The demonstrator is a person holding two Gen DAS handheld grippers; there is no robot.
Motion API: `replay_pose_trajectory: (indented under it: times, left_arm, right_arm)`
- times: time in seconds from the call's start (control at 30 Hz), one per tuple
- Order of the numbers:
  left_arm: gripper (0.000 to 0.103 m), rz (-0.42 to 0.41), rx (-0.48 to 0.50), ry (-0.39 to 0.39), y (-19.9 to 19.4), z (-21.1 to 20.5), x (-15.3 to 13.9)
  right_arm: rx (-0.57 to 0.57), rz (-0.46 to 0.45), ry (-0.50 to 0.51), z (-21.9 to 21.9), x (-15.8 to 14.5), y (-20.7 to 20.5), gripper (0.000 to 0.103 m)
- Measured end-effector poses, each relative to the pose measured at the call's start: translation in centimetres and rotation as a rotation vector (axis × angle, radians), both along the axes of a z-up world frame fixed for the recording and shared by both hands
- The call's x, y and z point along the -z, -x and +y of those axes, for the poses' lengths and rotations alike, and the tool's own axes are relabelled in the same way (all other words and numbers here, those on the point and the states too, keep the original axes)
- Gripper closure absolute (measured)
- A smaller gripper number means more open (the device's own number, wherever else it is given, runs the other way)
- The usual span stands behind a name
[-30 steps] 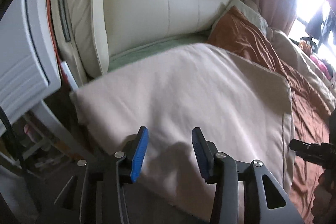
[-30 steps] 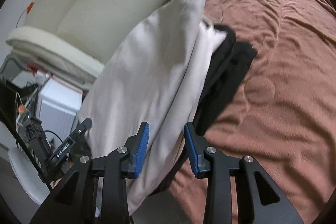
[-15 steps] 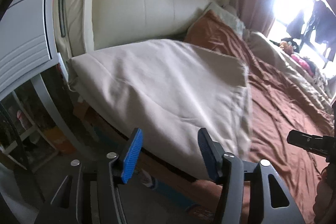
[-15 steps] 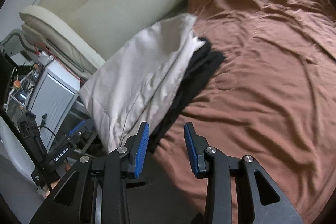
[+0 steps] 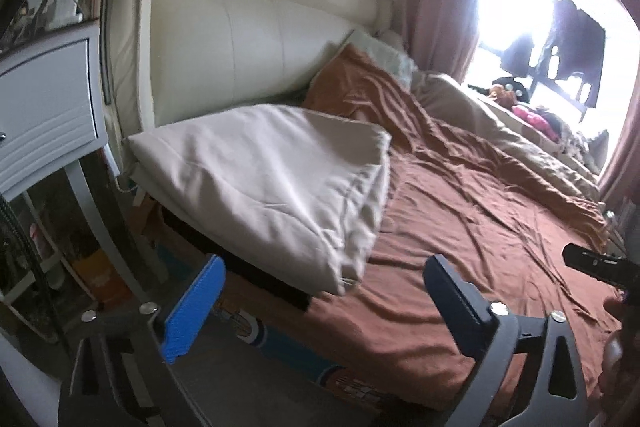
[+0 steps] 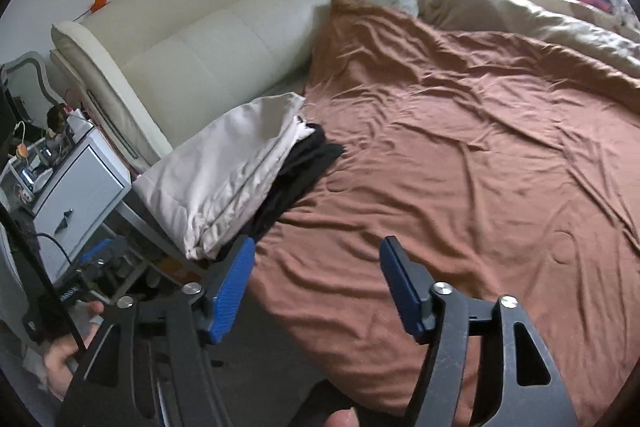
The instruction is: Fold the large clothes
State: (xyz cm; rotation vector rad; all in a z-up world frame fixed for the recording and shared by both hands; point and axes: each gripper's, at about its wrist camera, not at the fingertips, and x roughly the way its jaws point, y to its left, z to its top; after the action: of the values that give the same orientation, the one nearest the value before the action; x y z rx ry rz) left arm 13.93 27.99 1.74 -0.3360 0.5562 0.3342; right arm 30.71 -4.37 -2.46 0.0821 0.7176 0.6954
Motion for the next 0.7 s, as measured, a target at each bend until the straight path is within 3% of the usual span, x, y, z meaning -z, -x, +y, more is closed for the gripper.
replay_pose_trajectory:
  times: [0.07, 0.23, 0.37, 0.7]
  left_arm:
    - [0.001, -0.026, 0.03, 0.001, 1.0, -1.3, -0.7]
    - [0.001, -0.068, 0.072, -0.024, 3.2, -4.0, -1.9]
    - [0.001, -0.078, 0.127, -0.032, 4.8, -6.6, -2.2]
    - [0.001, -0.125, 0.222, -0.144, 9.5, -12.9, -2.6]
  right_arm:
    - [0.024, -0.03, 0.006, -1.1, -0.1, 1.7, 0.021]
    - [0.092, -0.103, 0.048, -4.0, -0.2, 6.5, 0.018]
    - [0.126, -0.159, 0.058, -5.8, -0.5, 10.1, 0.001]
    - [0.208, -0.226, 0.034, -10.8, 1.0, 18.2, 0.0]
